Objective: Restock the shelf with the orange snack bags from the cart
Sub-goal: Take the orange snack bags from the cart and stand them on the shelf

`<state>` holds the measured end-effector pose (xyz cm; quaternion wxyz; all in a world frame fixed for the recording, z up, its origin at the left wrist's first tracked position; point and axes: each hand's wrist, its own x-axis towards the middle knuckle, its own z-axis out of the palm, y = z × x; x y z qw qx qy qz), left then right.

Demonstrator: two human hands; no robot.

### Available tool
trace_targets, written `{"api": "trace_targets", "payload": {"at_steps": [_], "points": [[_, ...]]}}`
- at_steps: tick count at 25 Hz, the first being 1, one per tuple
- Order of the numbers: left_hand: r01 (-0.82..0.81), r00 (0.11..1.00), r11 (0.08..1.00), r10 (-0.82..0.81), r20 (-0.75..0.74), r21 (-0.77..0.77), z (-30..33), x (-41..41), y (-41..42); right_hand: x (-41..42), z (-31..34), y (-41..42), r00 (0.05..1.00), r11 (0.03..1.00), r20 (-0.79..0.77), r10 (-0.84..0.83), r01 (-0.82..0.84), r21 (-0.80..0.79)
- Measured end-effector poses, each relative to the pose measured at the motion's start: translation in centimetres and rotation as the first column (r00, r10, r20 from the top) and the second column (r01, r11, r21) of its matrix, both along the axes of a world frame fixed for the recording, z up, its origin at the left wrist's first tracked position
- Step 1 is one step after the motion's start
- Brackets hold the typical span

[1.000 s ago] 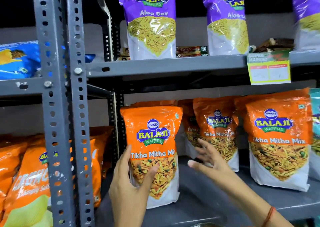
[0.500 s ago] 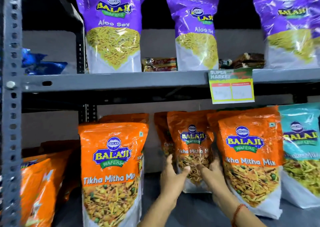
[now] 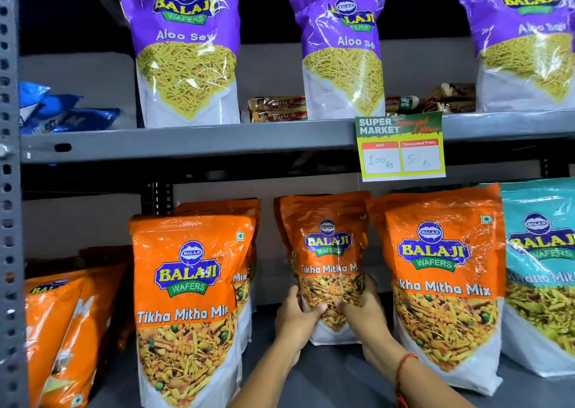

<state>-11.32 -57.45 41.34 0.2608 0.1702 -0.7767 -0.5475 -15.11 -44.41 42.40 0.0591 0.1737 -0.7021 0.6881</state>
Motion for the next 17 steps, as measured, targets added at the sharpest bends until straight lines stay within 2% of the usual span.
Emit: {"api": "trace_targets", "payload": {"at_steps": [4,8,17], "points": [[-0.076,0.997,0.997,0.075,-0.011,-0.032,-0.4,1.6,-0.9,0.9,-0.1,-1.1,0.998,0.998,-0.023,0.052,-0.052,0.021],[-0.082,0.997,0.993,0.081,-0.016,-0.082,-0.4,2.2,-0.7,0.4,-0.3,-1.0,0.994,0.994,-0.014,0.109,-0.109,-0.004],[-0.071,0.997,0.991,0.07,-0.012,-0.113,-0.5,1.9,-0.5,-0.8,-1.1,-0.8,0.994,0.994,-0.015,0.106,-0.106,0.007]]}}
